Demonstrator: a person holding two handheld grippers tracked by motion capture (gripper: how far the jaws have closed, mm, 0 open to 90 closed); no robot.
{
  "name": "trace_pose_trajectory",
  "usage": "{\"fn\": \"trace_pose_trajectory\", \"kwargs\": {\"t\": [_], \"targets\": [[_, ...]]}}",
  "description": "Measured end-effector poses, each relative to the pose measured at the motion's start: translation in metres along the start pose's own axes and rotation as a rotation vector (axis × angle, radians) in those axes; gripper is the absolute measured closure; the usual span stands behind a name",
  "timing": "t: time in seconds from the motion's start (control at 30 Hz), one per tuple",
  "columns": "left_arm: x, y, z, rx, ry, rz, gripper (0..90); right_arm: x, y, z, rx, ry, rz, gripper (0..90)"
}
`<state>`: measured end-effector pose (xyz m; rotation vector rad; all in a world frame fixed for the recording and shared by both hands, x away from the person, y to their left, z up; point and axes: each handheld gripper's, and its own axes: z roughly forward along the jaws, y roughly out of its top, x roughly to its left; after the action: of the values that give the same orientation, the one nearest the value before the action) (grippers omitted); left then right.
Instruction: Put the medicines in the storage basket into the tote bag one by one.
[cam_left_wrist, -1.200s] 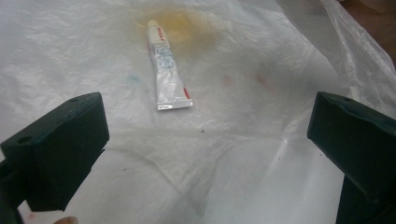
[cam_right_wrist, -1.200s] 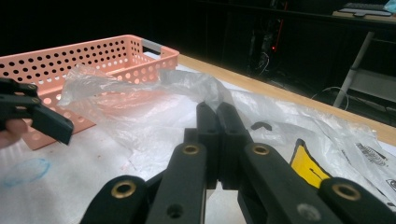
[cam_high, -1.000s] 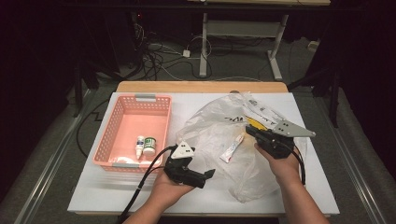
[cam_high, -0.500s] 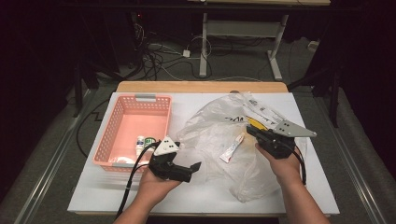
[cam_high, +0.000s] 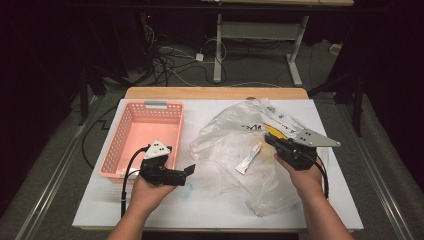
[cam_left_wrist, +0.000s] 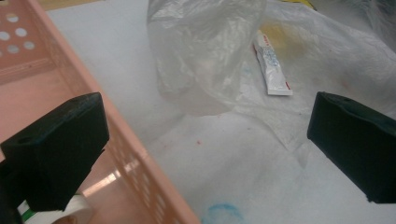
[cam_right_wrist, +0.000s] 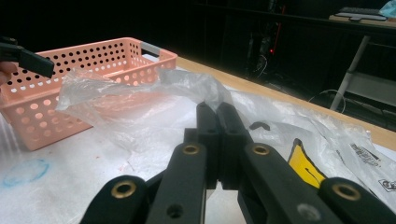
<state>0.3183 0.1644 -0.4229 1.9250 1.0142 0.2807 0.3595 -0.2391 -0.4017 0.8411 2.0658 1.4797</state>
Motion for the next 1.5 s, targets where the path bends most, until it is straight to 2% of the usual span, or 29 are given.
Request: {"fn": "trace_pose_trajectory", "kwargs": {"t": [0.27,0.43,1.03,1.2,1.27,1.33,1.4,1.47,1.5], "targets": [[0.020,-0.002,-0.017,-0.019,0.059,-0.040,0.0,0.000,0.000,-0.001,-0.004,-0.001,-0.001,90.0],[0.033,-0.005,-0.023,-0.014,0.097,-0.060,0.0,0.000,0.000,0.000,0.001,-0.002,-0.001,90.0],[0.064,-0.014,-0.041,0.007,0.183,-0.126,0.0,-0.001,-0.001,-0.001,0.001,-0.001,0.000,90.0],[0.067,-0.015,-0.043,0.009,0.190,-0.135,0.0,-0.002,-0.001,-0.001,0.001,-0.009,0.003,90.0],[0.066,-0.014,-0.043,0.008,0.194,-0.130,0.0,-0.001,-0.001,-0.001,0.001,-0.010,0.007,90.0],[0.061,-0.010,-0.042,0.006,0.217,-0.107,0.0,-0.001,-0.001,-0.001,0.002,-0.010,0.007,90.0],[0.061,-0.005,-0.040,0.013,0.210,-0.099,0.0,-0.001,-0.001,-0.002,0.002,-0.011,0.004,90.0],[0.062,0.000,-0.040,0.006,0.199,-0.116,0.0,-0.002,-0.002,-0.001,0.005,-0.007,0.007,90.0],[0.062,0.002,-0.039,0.012,0.202,-0.112,0.0,-0.002,-0.002,0.000,0.005,-0.006,0.007,90.0]]}}
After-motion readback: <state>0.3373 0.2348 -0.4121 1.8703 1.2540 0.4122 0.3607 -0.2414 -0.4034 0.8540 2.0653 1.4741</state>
